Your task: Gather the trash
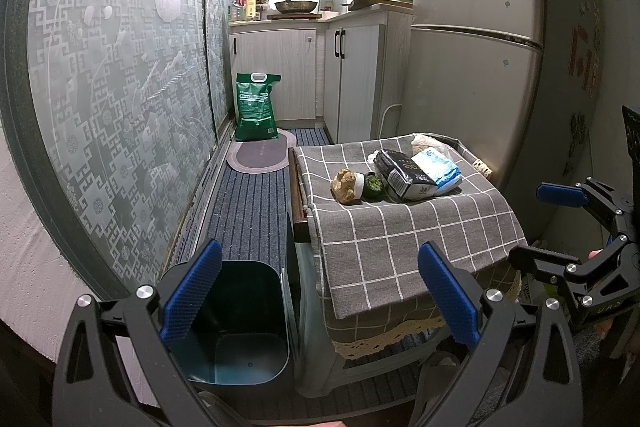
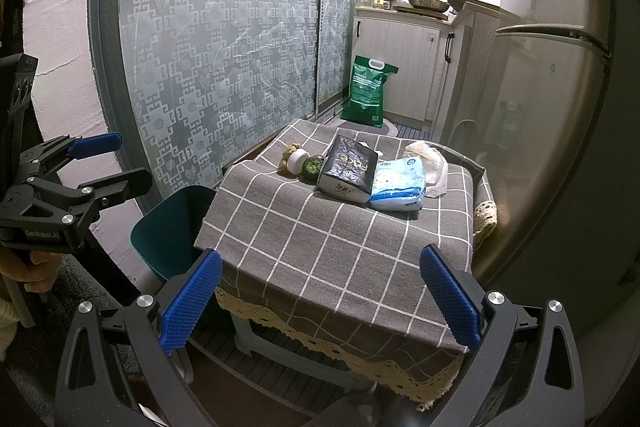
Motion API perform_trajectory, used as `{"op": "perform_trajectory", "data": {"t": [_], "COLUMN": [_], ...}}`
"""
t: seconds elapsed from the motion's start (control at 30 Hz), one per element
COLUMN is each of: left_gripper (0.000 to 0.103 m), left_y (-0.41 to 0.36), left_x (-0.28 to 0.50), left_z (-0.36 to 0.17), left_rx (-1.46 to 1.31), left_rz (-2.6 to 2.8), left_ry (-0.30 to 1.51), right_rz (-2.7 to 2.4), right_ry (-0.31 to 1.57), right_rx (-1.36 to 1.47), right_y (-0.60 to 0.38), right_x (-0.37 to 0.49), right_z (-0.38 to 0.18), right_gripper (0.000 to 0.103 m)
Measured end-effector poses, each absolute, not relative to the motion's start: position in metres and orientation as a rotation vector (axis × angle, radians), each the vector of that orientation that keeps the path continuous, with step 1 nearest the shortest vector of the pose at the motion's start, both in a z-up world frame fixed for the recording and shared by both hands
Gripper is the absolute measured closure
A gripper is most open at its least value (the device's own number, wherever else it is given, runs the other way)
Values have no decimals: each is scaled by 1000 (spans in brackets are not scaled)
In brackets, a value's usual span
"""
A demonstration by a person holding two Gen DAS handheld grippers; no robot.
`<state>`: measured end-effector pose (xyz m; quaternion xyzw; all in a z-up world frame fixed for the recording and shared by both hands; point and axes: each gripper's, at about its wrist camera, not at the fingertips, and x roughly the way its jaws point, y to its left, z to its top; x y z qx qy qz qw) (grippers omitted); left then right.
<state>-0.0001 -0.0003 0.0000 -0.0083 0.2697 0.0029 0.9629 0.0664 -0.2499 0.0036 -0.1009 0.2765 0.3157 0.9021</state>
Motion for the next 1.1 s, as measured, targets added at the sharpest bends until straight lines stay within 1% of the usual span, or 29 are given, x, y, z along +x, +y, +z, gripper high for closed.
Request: {"op": "perform_trajectory", "data": {"t": [0.7, 0.9, 0.93, 0.97, 1.03, 1.1], "left_gripper": [3, 4, 5, 10, 16, 17], "left_y": [-1, -2, 0, 2, 2, 4], "left_x": [1, 4, 4, 4, 7, 12], "left_z": [2, 10, 11, 11, 13, 15], "left_rx": [-14, -12, -15, -14, 7, 6], "left_rz": [8, 11, 4, -5, -9, -21], "left_ry": [544, 536, 536, 535, 535, 537], "right_rz": [653, 662, 663, 666, 672, 675], "right_ry": [576, 580, 575, 572, 570, 578], "right_rx": [-206, -153, -147, -144, -135, -126], "right_y": [-250, -257, -259, -259, -261, -264], "right_x": [67, 71, 71, 72, 74, 78], "right_z": [3, 11, 14, 17, 23, 27], "right_gripper": [3, 3, 3, 3, 3, 7]}}
